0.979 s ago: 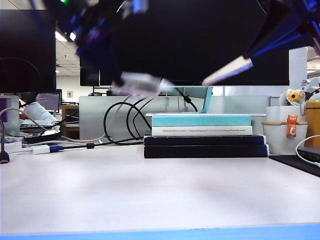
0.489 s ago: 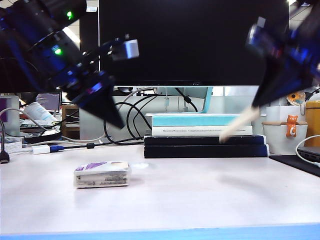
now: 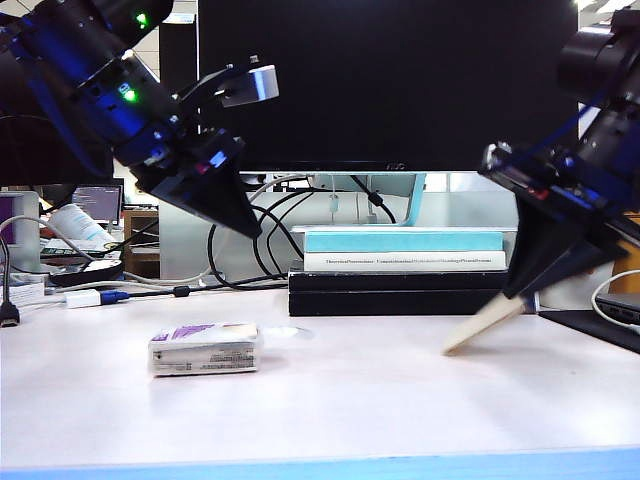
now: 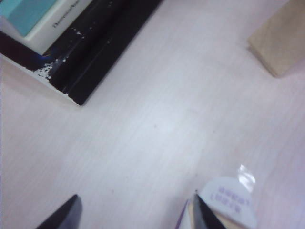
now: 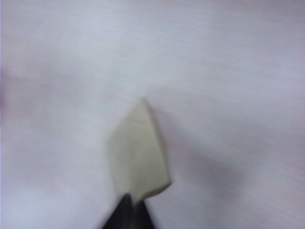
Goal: Pick up a packet of tissues from the table with the left hand, then take a tissue from it with the right hand.
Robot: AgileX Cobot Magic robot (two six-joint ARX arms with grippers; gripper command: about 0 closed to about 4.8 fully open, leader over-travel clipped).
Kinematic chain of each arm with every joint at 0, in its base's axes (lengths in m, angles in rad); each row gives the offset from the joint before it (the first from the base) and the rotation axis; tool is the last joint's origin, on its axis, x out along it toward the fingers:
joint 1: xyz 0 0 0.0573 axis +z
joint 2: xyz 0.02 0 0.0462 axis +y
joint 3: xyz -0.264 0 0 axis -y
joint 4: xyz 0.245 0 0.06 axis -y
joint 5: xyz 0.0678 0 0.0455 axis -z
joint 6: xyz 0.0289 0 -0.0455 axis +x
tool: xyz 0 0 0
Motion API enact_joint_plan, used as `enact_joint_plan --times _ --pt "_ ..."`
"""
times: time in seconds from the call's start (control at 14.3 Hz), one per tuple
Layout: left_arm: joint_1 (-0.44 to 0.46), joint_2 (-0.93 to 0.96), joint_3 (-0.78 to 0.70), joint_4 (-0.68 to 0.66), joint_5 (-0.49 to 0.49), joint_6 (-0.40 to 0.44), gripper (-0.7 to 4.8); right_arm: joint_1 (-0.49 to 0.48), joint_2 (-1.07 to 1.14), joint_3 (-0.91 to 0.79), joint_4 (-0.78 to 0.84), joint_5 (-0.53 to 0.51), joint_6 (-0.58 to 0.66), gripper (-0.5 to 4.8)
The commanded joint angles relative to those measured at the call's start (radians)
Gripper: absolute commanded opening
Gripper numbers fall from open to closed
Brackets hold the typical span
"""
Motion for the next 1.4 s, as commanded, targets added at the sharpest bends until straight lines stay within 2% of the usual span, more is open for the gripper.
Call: enact_joint_plan --times 0.07,0.14,0.21,0.28,0.49,0.63,0.7,0.77,0.84,1.12,1.26,1.33,1.4 --pt "-0.001 -0.032 0.001 0.029 -0.021 -0.019 3.11 0.000 -0.002 0.003 -0.035 0.065 -0.003 2.12" --pt "0.000 -0.039 0.001 0.033 -0.023 -0.032 3.13 0.000 -0.003 0.003 -0.039 0.065 -0.004 2.12" --pt "0.000 -0.064 0.001 0.042 -0.025 -0.065 3.56 0.001 -0.007 0.002 -0.042 0.057 -0.003 2.12" --pt "0.000 -0.112 -0.003 0.048 -0.065 -0.081 3.73 0.006 -0.019 0.003 -0.047 0.059 -0.003 2.12" --pt "0.000 -0.209 -0.022 0.056 -0.114 -0.084 3.73 0.019 -0.034 0.008 -0.118 0.090 -0.007 2.13" --pt "-0.001 -0.252 -0.046 0.055 -0.115 -0.093 3.73 0.087 -0.035 0.023 -0.197 0.062 -0.040 2.14" --pt "0.000 -0.256 -0.055 0.058 -0.115 -0.121 3.73 0.107 -0.035 0.024 -0.160 -0.023 -0.052 2.15" --pt "0.000 -0.257 -0.064 0.061 -0.114 -0.121 3.73 0.112 -0.035 0.041 -0.157 0.167 -0.006 2.17" --pt "-0.001 -0.267 -0.079 0.064 -0.108 -0.123 3.73 0.110 -0.035 0.052 -0.192 0.253 -0.048 2.36" --pt "-0.001 -0.275 -0.097 0.083 -0.107 -0.137 3.73 0.119 -0.035 0.058 -0.185 0.301 -0.078 2.36" --pt "-0.001 -0.328 -0.103 0.110 -0.111 -0.144 3.73 0.119 -0.035 0.059 -0.120 0.317 -0.082 2.83" --pt "-0.001 -0.344 -0.103 0.109 -0.113 -0.144 3.73 0.121 -0.035 0.059 -0.100 0.315 -0.085 2.85" --pt "-0.001 -0.352 -0.103 0.110 -0.113 -0.138 3.73 0.139 -0.035 0.059 -0.079 0.282 -0.090 4.24"
